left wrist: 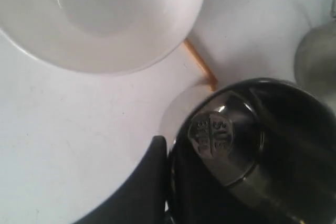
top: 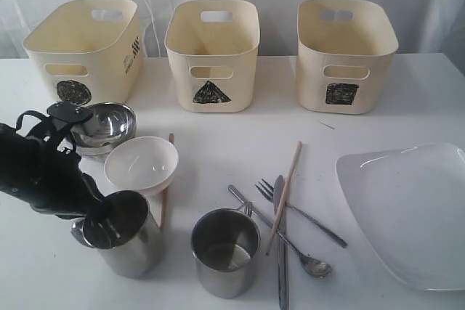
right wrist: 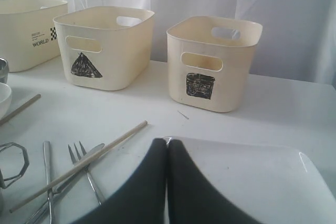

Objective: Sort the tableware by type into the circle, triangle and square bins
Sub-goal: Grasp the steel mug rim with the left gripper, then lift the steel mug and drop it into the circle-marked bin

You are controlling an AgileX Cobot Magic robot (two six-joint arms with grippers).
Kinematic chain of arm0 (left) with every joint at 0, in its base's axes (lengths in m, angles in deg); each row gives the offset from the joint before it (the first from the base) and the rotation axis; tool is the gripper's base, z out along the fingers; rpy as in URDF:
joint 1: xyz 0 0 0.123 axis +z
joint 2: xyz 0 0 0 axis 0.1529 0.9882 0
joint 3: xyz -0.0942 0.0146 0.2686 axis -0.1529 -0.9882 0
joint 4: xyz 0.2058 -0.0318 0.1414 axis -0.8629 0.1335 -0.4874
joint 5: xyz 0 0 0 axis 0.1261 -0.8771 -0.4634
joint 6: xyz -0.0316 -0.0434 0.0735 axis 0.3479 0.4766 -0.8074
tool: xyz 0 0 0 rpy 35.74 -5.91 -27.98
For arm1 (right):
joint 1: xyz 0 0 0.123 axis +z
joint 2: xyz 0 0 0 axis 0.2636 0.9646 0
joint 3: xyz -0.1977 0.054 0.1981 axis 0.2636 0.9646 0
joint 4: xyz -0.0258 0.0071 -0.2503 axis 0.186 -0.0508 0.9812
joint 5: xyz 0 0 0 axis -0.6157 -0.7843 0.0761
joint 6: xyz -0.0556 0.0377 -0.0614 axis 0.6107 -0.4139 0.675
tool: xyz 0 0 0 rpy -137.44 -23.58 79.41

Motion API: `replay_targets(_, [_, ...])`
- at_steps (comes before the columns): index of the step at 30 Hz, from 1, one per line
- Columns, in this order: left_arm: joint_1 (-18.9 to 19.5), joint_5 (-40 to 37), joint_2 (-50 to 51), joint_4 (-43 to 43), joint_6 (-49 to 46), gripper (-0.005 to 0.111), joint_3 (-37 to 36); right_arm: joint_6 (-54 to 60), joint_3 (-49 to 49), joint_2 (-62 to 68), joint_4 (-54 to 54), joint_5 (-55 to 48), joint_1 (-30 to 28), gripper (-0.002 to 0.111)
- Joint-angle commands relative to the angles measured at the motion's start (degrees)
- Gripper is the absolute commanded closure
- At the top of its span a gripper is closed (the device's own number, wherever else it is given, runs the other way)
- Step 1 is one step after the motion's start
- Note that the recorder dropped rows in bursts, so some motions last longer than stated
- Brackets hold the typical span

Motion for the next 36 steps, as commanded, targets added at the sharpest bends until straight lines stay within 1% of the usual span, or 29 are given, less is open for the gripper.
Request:
replay_targets(1, [-0.32, -6.26, -3.94, 0.20, 0.10, 0.107, 3.56, -0.19, 0.31, -0.33, -0.37, 0.48, -0.17, 0.108])
replay_targets(4, [-0.32, -9.32, -8.09, -3.80, 3.32, 0.107, 7.43, -0.19, 0.31, -0.33, -0.37, 0.48, -0.17, 0.108])
replay_targets(7, [-0.22, -8.37, -12.54, -14.89, 11.62, 0.107, 11.86, -0.19, 0.31, -0.33, -0.37, 0.48, -0.17, 0.108])
replay_targets(8, [-0.22, -7.51, -13.45, -18.45, 14.32, 0.107, 13.07, -0.19, 0.31, -0.33, -0.37, 0.48, -0.17, 0.108])
replay_targets(10, [-0.22, -3.96, -14.59, -28.21, 21.39, 0.107, 15.88, -0.19, 0.31, -0.33, -0.37, 0.48, -0.17, 0.108])
replay_targets(13, [-0.11, 1.06, -13.25, -41.96, 30.91, 0.107, 20.12, -0.19, 0.31, -0.33, -0.37, 0.48, -0.17, 0.108])
replay_targets(15, [0.98, 3.59, -10.74, -47.85, 35.76, 0.107, 23.52, -0.19, 0.31, -0.33, -0.37, 0.48, -0.17, 0.108])
replay_targets(16, [1.90, 4.52, -8.94, -49.50, 37.50, 0.107, 25.40, -0.19, 0.31, -0.33, -0.37, 0.48, -0.17, 0.108])
replay_targets(19, [5.35, 7.55, -3.01, -49.83, 39.52, 0.107, 31.25, -0.19, 0.31, -0.33, -0.37, 0.48, -0.17, 0.108])
replay_targets(22, [7.76, 10.13, 2.73, -49.71, 40.58, 0.107, 37.37, -0.19, 0.31, -0.33, -0.37, 0.48, -0.17, 0.108])
replay_targets(28, [10.44, 14.99, 13.10, -49.71, 40.66, 0.107, 48.39, -0.19, 0.31, -0.33, -0.37, 0.48, -0.17, 0.108])
replay_targets(31, [11.33, 16.43, 18.35, -50.01, 40.86, 0.107, 52.39, -0.19, 0.31, -0.33, -0.37, 0.48, -0.17, 0.108])
replay_targets(35, [11.55, 16.43, 25.19, -49.87, 40.86, 0.107, 55.60, -0.19, 0.31, -0.33, -0.37, 0.48, -0.17, 0.108])
replay_targets(36, [11.55, 16.43, 26.19, -49.71, 41.10, 0.105, 56.01, -0.19, 0.31, -0.33, -0.37, 0.48, -0.17, 0.108])
